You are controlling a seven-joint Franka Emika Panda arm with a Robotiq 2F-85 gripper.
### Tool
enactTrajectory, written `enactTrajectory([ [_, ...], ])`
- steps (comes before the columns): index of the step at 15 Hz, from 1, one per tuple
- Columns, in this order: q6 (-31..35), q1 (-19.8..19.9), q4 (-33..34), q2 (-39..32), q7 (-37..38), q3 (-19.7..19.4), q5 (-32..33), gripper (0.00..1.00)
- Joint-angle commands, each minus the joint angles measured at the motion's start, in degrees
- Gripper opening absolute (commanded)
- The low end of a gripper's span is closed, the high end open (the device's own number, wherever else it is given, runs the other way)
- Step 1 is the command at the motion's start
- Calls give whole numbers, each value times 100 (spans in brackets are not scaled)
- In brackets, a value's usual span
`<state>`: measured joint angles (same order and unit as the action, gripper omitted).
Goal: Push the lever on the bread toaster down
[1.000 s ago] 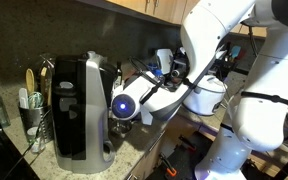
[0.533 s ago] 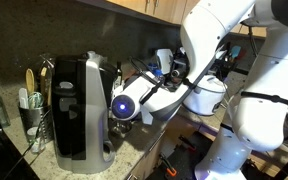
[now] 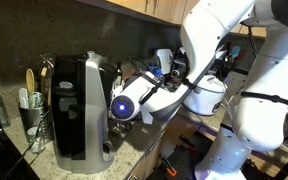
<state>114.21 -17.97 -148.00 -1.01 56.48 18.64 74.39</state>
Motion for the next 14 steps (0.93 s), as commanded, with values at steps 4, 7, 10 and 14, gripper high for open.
enactTrajectory([
  [4, -148, -31, 77, -30, -272, 7, -293, 4],
  [7, -61, -19, 103, -30, -431, -3, -488, 4],
  [10, 95, 1, 120, -21, -484, -24, -622, 4],
  [14, 143, 6, 153, -22, -520, -37, -795, 4],
])
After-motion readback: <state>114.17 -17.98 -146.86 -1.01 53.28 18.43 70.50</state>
